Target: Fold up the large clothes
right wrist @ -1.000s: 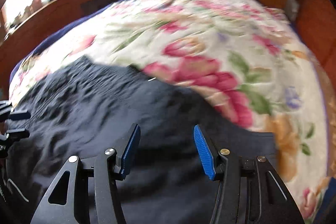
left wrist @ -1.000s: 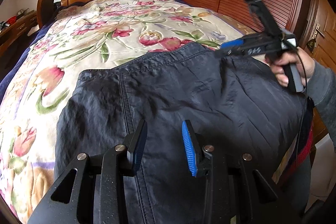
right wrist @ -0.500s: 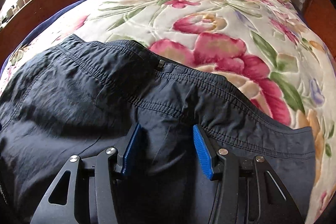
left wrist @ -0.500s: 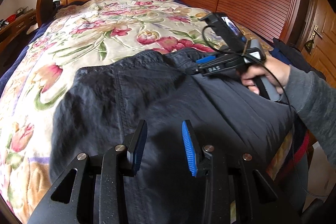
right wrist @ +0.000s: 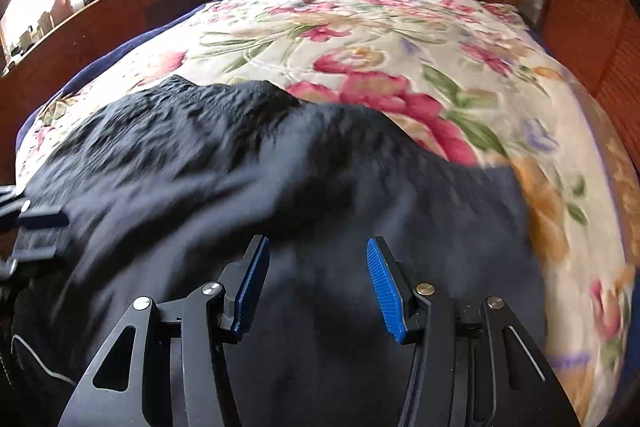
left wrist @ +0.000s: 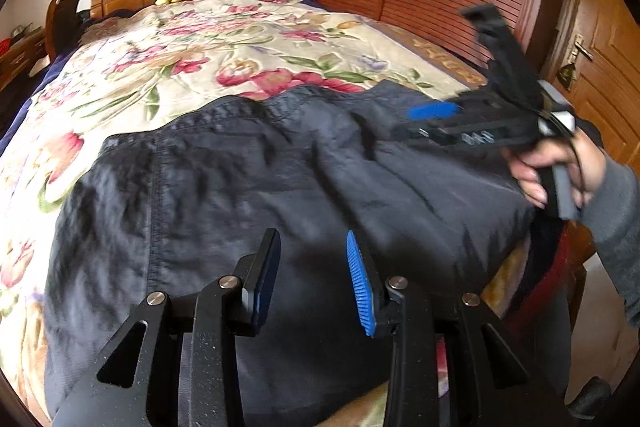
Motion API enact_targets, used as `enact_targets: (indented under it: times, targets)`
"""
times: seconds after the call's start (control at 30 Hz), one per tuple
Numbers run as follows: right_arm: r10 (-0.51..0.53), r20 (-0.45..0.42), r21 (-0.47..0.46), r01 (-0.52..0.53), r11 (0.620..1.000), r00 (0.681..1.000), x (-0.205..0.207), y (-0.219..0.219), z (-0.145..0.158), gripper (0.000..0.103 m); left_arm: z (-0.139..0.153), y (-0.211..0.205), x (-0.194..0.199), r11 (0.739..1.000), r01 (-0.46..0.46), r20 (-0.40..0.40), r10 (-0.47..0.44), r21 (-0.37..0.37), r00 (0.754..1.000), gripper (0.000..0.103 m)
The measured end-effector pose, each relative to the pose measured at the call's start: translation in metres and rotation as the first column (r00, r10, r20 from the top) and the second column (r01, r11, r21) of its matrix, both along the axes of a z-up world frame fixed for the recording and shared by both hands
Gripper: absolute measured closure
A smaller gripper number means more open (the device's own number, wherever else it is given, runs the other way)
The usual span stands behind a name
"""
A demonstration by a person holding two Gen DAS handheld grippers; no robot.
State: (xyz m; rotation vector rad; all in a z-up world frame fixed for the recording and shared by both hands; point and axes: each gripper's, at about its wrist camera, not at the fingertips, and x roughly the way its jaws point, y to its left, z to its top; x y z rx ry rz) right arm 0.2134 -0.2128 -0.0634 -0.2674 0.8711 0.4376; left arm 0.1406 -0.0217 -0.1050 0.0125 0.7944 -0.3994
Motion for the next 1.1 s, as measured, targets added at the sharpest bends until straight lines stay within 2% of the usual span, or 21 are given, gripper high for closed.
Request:
enact_targets:
  times: [0.23, 0.47, 0.6, 0.73, 0.93, 1.1]
  targets:
    - [-0.088, 0.036, -0.007, 0.088, 0.996, 0.995, -0.067, -0.05, 0.01, 0.05, 0.001, -0.023, -0.012, 0.998, 0.057, 0.006, -0.057, 0.002, 0.998, 0.068]
    - [-0.215, 0.076, -0.038, 0.218, 0.975, 0.974, -0.112, -0.1, 0.025, 0.05, -0.012, -0.039, -0.023, 0.996, 0.092, -0.014, -0.092, 0.021, 0.996, 0.068]
    - [-0.296, 0.072, -0.02, 0.298, 0.954, 0.952, -0.125, -0.117, 0.027, 0.047, -0.019, -0.038, -0.025, 0.997, 0.078, -0.021, -0.078, 0.022, 0.997, 0.067]
    - [-0.319, 0.054, 0.016, 0.318, 0.948, 0.946, -0.13, -0.116, 0.025, 0.035, -0.024, -0.038, -0.025, 0.997, 0.073, -0.021, -0.073, 0.029, 0.997, 0.067]
    - [-0.353, 0.0, 0.042, 0.353, 0.935, 0.936, -0.124, -0.122, 0.006, 0.028, -0.029, -0.04, -0.024, 0.997, 0.072, -0.021, -0.071, 0.029, 0.997, 0.067]
    - [-0.38, -0.009, 0.073, 0.379, 0.922, 0.925, -0.118, -0.125, -0.005, 0.02, -0.03, -0.04, -0.023, 0.997, 0.07, -0.02, -0.069, 0.031, 0.997, 0.067]
